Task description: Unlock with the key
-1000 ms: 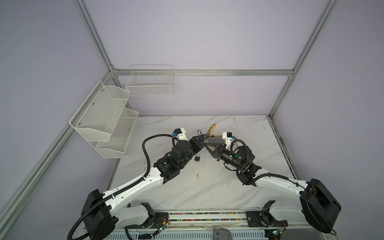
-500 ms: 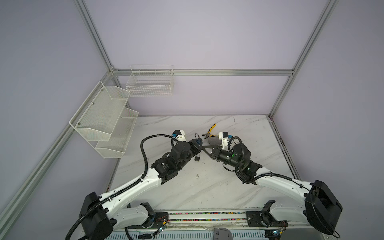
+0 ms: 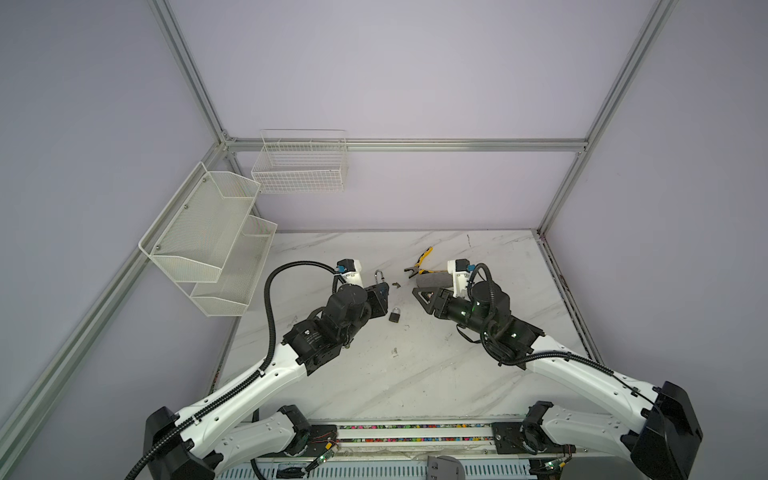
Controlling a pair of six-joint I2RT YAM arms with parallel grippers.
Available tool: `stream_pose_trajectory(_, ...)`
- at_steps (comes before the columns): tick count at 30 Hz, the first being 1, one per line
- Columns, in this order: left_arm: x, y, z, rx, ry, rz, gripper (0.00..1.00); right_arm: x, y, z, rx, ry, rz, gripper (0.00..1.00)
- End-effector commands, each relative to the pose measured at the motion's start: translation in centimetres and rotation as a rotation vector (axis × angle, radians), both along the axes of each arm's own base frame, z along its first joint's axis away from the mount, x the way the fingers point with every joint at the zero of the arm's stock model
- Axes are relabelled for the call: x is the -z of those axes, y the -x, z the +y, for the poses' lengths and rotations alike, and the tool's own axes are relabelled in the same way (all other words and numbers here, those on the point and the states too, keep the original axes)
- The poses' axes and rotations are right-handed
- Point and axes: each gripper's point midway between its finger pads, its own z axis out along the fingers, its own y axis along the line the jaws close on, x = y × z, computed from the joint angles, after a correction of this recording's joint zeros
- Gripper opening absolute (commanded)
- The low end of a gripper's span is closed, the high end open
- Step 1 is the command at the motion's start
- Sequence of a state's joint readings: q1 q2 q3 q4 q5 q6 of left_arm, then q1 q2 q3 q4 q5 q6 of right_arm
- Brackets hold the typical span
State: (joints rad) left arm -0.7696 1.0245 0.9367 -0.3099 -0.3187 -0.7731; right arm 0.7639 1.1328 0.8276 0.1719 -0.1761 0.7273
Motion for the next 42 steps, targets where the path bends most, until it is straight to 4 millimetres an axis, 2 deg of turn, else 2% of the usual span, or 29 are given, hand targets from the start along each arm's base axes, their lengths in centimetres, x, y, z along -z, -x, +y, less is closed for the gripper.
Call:
stream_pose_trajectory(1, -0.2, 1.2, 0.7, 0.108, -0.174, -0.114, 0.00, -0.3, -0.3, -1.5, 0.034, 0.148, -0.048, 0.55)
stream_pose_trajectory(6, 1.2, 2.6, -0.4, 0.264, -0.265, -0.225, 0.00, -1.1, 0.2, -1.5, -0.020, 0.237, -0.061, 0.60)
stream_pose_trajectory(11, 1.7, 2.9, -1.8, 0.348, -0.303, -0.404, 0.00, -2.1, 0.5, -0.3, -0.101, 0.296, -0.069, 0.63)
stream_pose_trajectory(16, 1.1, 2.5, -2.2, 0.344, -0.332, -0.565, 0.00, -3.0, -0.2, 0.5, -0.144, 0.372, -0.085, 0.65)
stream_pose_trajectory(22, 0.9, 1.9, -2.3, 0.320, -0.356, -0.605, 0.00, -3.9, -0.6, 2.5, -0.214, 0.415, -0.086, 0.67)
stream_pose_trajectory(30, 1.4, 1.8, -2.2, 0.313, -0.351, -0.593, 0.00, -2.5, -1.9, 4.4, -0.230, 0.552, -0.076, 0.68)
stream_pose_trajectory(35, 1.5, 1.7, -2.1, 0.306, -0.355, -0.592, 0.00, -0.8, -2.9, 4.8, -0.223, 0.641, -0.055, 0.68)
stream_pose_trajectory(42, 1.6, 1.8, -2.1, 0.309, -0.364, -0.604, 0.00, -0.1, -4.0, 4.4, -0.178, 0.710, -0.032, 0.69)
